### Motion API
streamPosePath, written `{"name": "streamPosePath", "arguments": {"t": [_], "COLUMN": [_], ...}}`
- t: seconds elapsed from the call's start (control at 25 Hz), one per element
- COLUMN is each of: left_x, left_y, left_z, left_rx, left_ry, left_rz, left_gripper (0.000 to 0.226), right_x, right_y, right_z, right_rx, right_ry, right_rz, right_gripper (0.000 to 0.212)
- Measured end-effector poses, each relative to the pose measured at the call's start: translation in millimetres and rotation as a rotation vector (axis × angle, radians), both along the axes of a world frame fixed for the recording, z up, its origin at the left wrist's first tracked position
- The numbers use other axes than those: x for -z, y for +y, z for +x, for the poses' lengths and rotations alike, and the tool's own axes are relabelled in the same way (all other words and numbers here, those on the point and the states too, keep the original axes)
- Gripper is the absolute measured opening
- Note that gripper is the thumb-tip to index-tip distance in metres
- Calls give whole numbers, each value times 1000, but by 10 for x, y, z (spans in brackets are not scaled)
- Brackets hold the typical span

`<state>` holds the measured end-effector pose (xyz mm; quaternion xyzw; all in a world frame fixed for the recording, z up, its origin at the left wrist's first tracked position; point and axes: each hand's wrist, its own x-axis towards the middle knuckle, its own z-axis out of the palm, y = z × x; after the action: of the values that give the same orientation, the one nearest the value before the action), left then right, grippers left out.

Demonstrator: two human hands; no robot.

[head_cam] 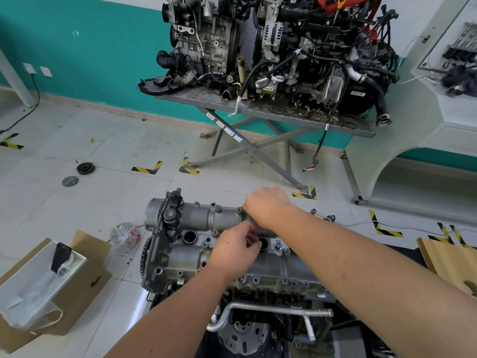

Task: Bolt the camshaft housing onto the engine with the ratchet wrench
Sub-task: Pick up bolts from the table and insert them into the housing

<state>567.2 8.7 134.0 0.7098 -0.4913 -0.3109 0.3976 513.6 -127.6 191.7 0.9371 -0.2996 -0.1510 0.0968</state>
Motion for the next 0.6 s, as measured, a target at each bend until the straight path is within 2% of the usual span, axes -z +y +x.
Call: {"name": "streamPosePath", "arguments": {"t": [0.16,0.24,0.36,0.48,0.6], "left_x": [-61,-119,-369,-721,-960], "left_y": [68,93,61,-112,-170], "left_z": [-29,-37,0,272,585], "left_rx": [163,182,9,-278,-386], "left_ry": [-163,-169,138,476,540], "left_rz": [2,56,130,2,-55], "left_gripper": [12,13,18,20,20], "right_x": [-237,-404,-639,-764,-737], "right_y": [-32,-62,-64,-27,87], "right_z": [-318,-543,-859,-1032,-1114], "right_rx": [153,156,148,177,220], "right_ry": [-309,-360,-380,-403,-356], "right_rz": [169,173,208,235,296], "right_gripper": [37,42,45,48,48]}}
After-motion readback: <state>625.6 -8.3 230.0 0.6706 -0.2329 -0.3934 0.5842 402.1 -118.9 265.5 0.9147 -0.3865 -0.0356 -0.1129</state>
